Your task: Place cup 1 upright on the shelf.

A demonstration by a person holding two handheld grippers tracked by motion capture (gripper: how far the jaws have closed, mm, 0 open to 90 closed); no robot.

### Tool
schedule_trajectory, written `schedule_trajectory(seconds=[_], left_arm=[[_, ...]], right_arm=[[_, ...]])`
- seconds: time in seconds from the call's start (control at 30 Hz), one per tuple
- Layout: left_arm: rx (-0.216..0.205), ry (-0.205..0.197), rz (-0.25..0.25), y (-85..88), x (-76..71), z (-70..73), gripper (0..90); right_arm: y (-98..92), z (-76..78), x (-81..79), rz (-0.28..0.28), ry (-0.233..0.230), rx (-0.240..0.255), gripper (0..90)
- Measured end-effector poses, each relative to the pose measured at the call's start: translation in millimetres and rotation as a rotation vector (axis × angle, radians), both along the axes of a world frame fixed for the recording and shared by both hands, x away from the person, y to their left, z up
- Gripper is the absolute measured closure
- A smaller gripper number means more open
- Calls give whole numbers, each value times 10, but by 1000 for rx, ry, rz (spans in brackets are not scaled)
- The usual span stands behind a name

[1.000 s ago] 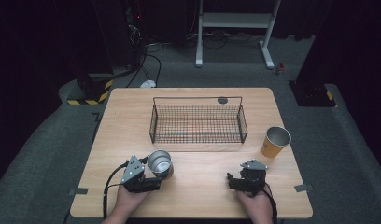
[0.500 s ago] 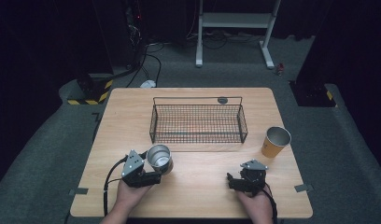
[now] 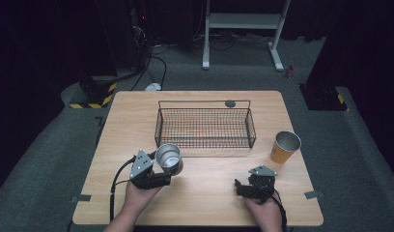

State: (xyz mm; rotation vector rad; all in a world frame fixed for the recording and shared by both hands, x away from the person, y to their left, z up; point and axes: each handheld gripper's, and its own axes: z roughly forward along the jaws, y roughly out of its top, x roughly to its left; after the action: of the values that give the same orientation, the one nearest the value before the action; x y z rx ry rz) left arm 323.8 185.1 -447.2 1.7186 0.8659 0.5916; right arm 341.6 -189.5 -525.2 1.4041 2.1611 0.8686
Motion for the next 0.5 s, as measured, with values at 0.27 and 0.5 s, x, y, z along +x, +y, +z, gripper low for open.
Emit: schedule_trajectory(seconds=[0.27, 0.5], left_arm=[[-10, -12, 9, -10, 71, 76, 188], [-7, -14, 15, -8, 127, 82, 188]], right_arm=[[0, 0, 0, 0, 0, 0, 89], [0, 0, 0, 0, 0, 0, 89]])
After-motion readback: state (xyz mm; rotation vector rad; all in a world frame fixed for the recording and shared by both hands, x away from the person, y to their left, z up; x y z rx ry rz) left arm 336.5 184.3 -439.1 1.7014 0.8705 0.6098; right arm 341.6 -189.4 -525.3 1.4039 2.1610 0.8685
